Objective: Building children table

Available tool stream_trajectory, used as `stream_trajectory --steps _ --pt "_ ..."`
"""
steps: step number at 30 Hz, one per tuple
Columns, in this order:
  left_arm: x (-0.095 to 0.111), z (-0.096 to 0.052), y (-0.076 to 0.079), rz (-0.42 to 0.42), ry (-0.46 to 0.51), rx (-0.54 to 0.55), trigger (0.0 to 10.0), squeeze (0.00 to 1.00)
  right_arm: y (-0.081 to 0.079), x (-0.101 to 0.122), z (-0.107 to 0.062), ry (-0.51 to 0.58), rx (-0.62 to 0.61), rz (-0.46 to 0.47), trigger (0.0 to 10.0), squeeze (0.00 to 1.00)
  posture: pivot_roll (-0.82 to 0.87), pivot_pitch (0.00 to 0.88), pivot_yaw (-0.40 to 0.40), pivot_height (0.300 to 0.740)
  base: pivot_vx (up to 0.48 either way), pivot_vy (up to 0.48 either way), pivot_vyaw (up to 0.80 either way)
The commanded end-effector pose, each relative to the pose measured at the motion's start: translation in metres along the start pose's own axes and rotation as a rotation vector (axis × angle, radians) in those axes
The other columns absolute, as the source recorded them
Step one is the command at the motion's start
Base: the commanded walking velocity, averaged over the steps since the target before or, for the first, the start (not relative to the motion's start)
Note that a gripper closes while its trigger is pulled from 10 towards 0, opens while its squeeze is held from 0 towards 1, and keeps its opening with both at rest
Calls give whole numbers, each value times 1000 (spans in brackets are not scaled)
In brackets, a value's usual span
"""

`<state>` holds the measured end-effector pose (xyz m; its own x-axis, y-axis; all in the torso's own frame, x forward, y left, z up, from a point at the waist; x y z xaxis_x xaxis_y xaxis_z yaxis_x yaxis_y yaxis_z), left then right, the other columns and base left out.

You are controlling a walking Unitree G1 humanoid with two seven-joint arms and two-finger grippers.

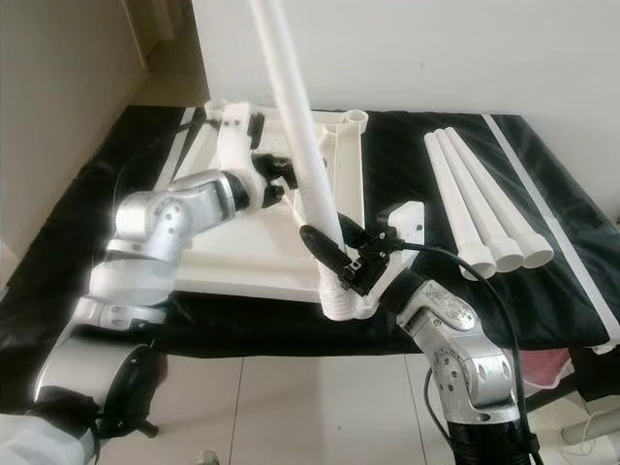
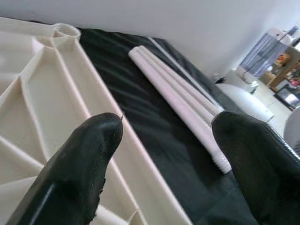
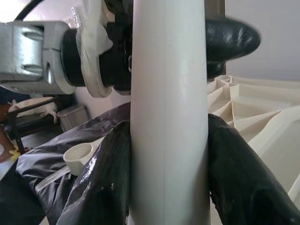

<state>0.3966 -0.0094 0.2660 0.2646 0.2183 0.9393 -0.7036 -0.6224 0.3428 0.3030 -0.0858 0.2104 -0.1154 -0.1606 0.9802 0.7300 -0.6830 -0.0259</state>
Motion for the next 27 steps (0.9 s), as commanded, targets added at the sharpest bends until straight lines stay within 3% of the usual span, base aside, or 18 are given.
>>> stream_trajectory --steps 1,11,17,20,22,24,27 --pt "14 4 35 32 29 -143 10000 0 -6 -17 5 -65 24 29 10000 0 -33 0 -11 740 0 0 0" --pt "25 10 51 12 69 -145 10000 0 -7 -18 14 -50 26 51 10000 0 -24 0 -15 740 0 0 0" --pt "28 10 51 17 79 -136 10000 0 -8 -17 19 -36 31 34 10000 0 -21 0 -16 740 0 0 0" --pt "29 10 46 15 90 -111 10000 0 -7 -14 19 -18 28 26 10000 0 -22 0 -16 740 0 0 0" --pt "36 8 29 29 133 -42 10000 0 -1 -9 16 4 3 13 10000 0 -23 0 -17 740 0 0 0" --pt "39 6 23 40 149 -13 10000 0 1 -7 15 11 -10 6 10000 0 -23 0 -17 740 0 0 0" --pt "42 2 4 109 186 62 10000 0 10 -2 11 35 -53 7 10000 0 -29 0 -14 740 0 0 0"
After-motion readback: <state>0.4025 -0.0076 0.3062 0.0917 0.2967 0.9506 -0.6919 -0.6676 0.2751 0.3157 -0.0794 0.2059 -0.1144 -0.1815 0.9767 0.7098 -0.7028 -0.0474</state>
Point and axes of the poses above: a point about 5 cm out from each wrist's last joint towards the gripper, its own z axis pointing out of the wrist towards the gripper, its own x axis along the axis of the wrist's last joint, y = z × x, the point moved 6 cm from there along z, pointing out of the wrist towards the gripper, and after that the axes turned 2 degrees about -z, right-handed, at the moved point
